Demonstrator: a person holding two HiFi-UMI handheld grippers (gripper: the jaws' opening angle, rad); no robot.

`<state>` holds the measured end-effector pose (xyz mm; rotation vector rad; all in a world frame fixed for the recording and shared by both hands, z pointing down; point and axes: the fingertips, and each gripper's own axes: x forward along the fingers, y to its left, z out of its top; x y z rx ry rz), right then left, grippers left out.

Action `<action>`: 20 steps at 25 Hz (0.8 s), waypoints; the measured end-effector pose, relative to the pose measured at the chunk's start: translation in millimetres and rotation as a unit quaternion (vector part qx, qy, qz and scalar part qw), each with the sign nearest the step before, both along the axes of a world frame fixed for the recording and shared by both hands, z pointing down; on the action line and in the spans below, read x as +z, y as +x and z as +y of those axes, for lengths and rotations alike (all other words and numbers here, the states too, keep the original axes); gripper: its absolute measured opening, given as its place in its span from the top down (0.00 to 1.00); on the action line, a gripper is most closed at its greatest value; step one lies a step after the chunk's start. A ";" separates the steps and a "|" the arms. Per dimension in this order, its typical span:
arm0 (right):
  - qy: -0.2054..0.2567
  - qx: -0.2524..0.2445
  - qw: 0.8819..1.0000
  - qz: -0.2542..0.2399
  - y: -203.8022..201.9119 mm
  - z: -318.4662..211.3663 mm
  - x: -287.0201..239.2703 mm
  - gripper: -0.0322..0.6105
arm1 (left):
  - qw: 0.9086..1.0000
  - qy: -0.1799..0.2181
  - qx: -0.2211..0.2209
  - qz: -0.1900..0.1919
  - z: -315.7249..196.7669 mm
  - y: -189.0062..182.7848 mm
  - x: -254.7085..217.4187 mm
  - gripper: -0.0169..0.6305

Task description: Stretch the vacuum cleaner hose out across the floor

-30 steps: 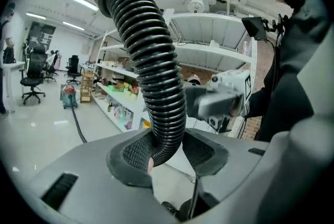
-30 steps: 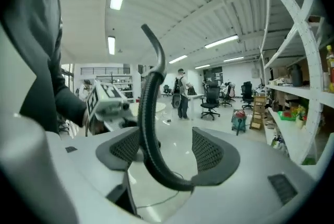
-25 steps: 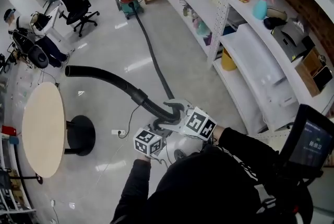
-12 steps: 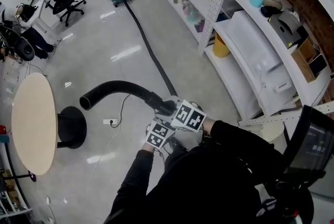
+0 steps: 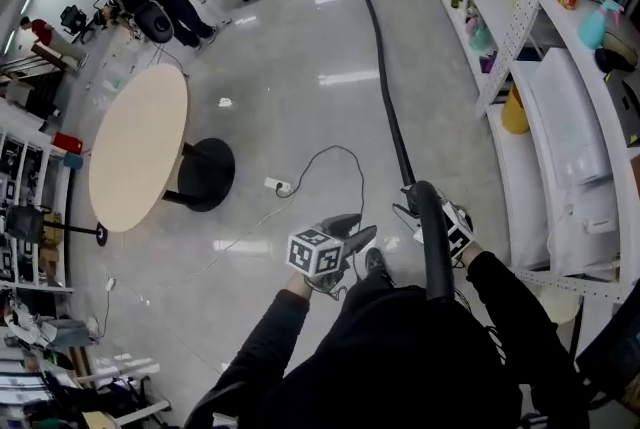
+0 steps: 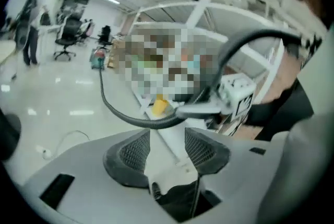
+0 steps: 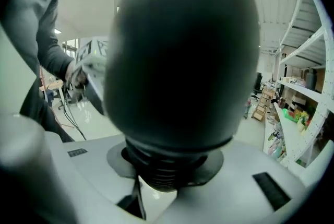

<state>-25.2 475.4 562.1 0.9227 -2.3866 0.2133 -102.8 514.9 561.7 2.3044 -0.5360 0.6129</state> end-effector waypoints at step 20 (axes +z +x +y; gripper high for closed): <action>0.096 -0.028 0.987 0.128 69.1 75.5 49.9 0.72 | 0.813 -0.331 -0.041 0.477 177.6 119.7 -202.9 0.64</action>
